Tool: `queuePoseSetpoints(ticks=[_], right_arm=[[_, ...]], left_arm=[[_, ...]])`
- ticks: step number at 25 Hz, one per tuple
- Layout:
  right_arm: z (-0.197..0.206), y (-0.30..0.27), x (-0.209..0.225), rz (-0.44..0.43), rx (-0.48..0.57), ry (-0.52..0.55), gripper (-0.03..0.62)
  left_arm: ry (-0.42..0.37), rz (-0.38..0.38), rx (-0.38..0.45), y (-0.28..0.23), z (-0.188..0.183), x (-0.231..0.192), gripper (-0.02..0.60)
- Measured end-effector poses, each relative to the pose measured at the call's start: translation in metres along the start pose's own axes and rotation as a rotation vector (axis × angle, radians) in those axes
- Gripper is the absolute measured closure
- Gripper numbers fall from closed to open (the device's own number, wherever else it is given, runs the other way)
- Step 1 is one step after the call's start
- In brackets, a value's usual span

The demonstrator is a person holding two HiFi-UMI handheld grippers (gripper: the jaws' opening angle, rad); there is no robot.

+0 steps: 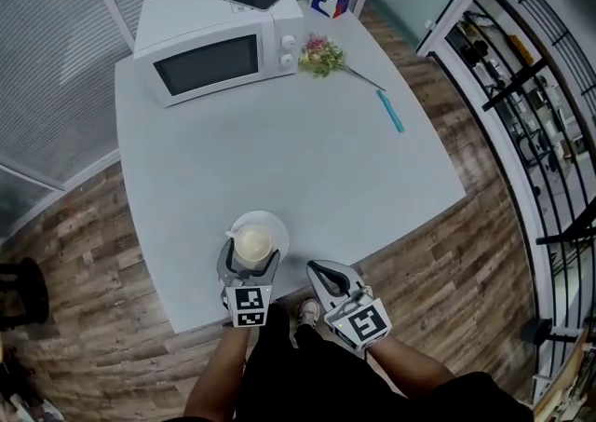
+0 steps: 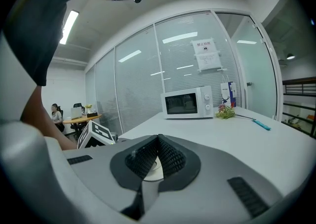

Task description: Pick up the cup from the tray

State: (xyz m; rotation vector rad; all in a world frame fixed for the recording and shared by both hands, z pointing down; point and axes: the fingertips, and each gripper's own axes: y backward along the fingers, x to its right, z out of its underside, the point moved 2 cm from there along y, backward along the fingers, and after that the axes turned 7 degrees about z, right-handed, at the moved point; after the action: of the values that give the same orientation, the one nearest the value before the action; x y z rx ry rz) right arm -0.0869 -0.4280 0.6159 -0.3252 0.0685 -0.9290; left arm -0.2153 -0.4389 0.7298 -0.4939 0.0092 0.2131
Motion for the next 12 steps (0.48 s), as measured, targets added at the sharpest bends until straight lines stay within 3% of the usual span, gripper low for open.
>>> queuePoseSetpoints(ticks=[7, 12], right_arm=[[0.0031, -0.0052, 0.0055, 0.017, -0.007, -0.010, 0.589], [0.0027, -0.0082, 0.0101, 0.024, -0.011, -0.011, 0.589]], left_arm=[[-0.044, -0.010, 0.006, -0.0118, -0.0036, -0.0047, 0.150], [-0.033, -0.008, 0.013, -0.0112, -0.0054, -0.0063, 0.155]])
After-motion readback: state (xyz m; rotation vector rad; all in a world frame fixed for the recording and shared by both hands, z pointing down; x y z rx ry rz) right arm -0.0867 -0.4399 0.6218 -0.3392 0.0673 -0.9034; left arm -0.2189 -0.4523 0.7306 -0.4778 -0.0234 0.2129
